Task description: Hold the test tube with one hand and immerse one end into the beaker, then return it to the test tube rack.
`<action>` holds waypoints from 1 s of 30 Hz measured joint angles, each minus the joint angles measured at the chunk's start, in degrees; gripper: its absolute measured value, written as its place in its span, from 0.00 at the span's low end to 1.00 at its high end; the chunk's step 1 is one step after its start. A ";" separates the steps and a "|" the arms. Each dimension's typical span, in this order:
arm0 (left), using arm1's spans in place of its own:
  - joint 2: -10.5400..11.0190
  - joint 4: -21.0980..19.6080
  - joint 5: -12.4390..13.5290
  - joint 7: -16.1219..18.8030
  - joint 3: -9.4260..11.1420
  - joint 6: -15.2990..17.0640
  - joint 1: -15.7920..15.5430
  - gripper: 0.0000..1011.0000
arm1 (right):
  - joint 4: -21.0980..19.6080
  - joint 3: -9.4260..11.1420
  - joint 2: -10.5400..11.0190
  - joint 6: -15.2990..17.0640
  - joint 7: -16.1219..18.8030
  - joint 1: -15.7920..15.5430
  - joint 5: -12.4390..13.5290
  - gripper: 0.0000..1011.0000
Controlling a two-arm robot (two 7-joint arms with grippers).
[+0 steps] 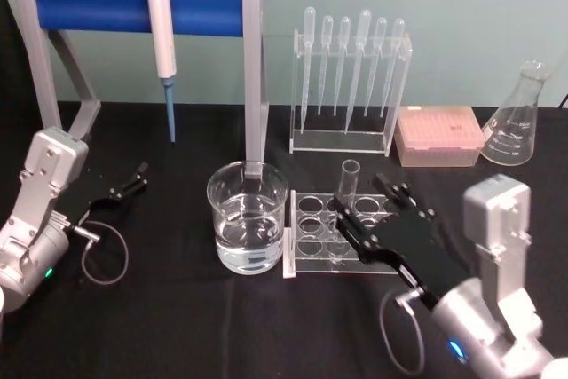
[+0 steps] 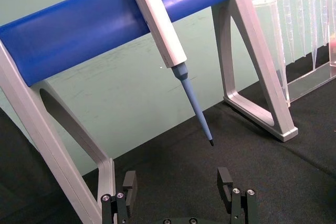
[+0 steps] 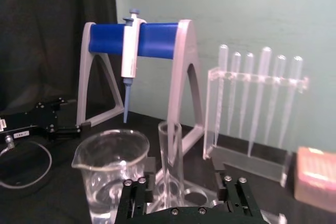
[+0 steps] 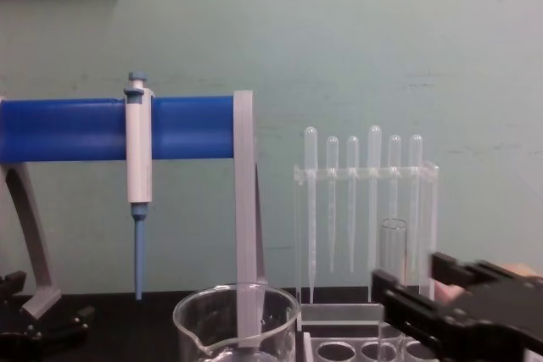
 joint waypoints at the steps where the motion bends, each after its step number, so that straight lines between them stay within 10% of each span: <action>1: 0.00 0.00 0.00 0.00 0.00 0.00 0.00 0.99 | -1.29 0.62 0.30 0.20 -0.13 -1.59 0.44 0.68; 14: 0.00 0.00 0.00 0.00 0.00 0.00 0.00 0.99 | -7.44 9.53 1.47 -1.04 -3.11 -10.79 2.94 0.99; 20: 0.00 0.00 0.00 0.00 0.00 0.00 0.00 0.99 | -3.00 12.81 0.73 -1.04 -5.56 -6.72 0.68 0.99; 30: 0.00 0.00 0.00 0.00 0.00 0.00 0.00 0.99 | 5.96 11.86 -0.74 -0.74 -7.99 1.15 -5.77 0.99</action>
